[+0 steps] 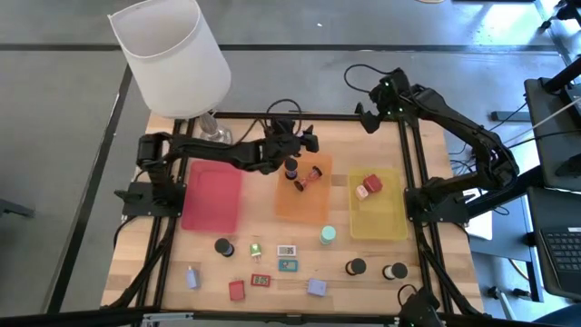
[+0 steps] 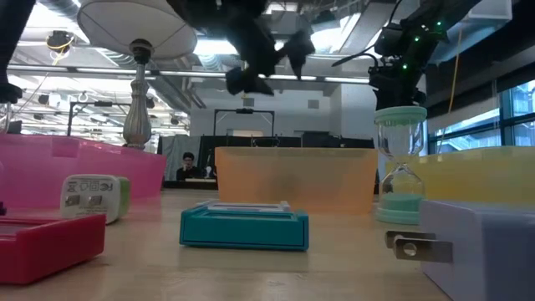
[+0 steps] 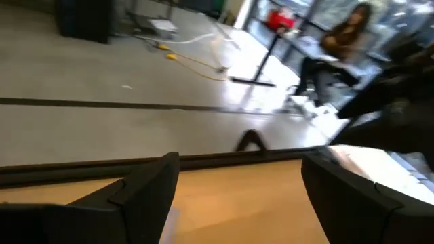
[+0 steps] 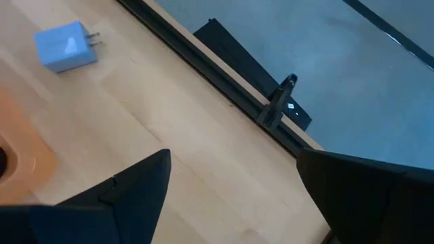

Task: Pick & Place Office items
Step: Put the top light blue charger adapter into the yellow bin

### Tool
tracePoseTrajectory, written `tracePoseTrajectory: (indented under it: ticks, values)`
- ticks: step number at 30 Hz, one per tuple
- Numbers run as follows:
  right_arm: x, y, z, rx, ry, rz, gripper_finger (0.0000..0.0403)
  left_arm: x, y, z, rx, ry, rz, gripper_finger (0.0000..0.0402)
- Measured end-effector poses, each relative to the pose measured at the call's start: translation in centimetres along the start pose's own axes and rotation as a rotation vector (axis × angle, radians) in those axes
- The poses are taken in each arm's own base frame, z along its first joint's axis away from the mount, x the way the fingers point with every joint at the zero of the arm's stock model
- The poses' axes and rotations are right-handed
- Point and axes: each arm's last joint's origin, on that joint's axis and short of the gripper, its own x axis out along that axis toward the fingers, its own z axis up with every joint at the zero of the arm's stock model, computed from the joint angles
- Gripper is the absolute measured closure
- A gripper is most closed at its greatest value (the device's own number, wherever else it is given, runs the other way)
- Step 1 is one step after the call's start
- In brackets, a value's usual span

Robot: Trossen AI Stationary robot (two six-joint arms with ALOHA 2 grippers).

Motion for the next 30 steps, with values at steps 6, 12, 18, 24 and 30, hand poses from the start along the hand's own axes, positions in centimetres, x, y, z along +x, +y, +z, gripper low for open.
tracePoseTrajectory:
  ticks: [6, 12, 18, 24, 30]
  values:
    - [0.0, 0.0, 0.1, 0.0, -0.007, -0.001, 0.008, 2.0, 0.9, -2.3, 0.081, -0.056, 0.131, 0.0093]
    - [0.0, 0.0, 0.2, 0.001, -0.019, -0.003, 0.008, 4.5, 2.1, -3.5, 0.13, 0.029, 0.105, 0.0093]
    - [0.0, 0.0, 0.2, 0.004, -0.019, -0.003, 0.008, 6.8, 3.8, -2.5, 0.051, 0.176, -0.01, 0.0093]
    - [0.0, 0.0, 0.2, 0.007, -0.019, -0.003, 0.008, 7.6, 4.5, -2.2, 0.033, 0.273, -0.076, 0.0093]
    - [0.0, 0.0, 0.3, 0.007, -0.028, -0.004, 0.008, 7.5, 5.0, -2.8, 0.07, 0.342, -0.051, 0.0093]
